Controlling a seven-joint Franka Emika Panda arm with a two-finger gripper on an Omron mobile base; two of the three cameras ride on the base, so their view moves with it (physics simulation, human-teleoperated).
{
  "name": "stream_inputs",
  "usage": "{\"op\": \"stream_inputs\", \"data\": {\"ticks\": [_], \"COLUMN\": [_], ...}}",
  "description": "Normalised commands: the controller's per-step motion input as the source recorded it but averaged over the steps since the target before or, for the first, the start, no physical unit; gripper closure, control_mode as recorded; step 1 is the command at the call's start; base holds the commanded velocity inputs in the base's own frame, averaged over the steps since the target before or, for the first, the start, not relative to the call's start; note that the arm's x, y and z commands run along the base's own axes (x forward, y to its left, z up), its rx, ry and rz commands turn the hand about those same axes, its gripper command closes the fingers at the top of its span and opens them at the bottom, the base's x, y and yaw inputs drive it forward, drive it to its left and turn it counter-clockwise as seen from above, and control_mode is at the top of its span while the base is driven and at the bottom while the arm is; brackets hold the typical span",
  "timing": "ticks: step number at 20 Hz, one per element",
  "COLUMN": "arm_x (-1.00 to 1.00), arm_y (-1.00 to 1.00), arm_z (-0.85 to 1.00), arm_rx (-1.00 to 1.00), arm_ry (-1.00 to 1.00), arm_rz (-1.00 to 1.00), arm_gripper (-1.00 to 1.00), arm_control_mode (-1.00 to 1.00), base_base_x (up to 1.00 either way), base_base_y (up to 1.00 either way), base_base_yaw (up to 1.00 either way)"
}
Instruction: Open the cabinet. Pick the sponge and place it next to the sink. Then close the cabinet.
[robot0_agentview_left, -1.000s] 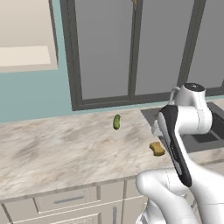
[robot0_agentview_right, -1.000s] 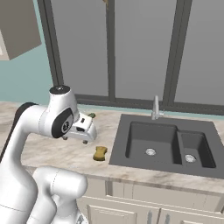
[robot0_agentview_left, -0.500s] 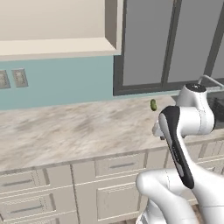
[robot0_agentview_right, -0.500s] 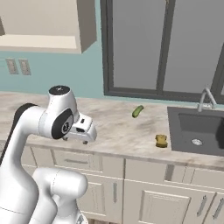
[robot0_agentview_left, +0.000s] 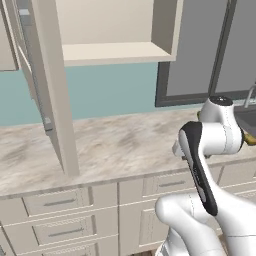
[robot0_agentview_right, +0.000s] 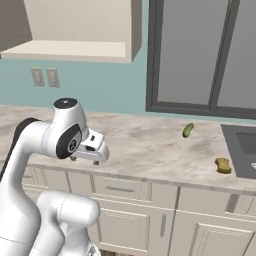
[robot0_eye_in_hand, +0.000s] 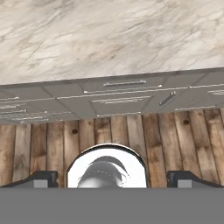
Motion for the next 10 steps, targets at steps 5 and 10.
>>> {"op": "stream_inputs", "data": {"ticks": [5,10], "arm_x": [0.00,0.00], "arm_y": [0.00,0.00], "arm_z": [0.00,0.00], "arm_rx": [0.00,0.00], "arm_ry": [0.00,0.00], "arm_rz": [0.00,0.00], "arm_gripper": [-1.00,-1.00], "arm_control_mode": [1.00,1.00], "base_base_x": [0.15,0.32], "base_base_y": [-0.09,0.18], "base_base_yaw": [0.00,0.09]}}
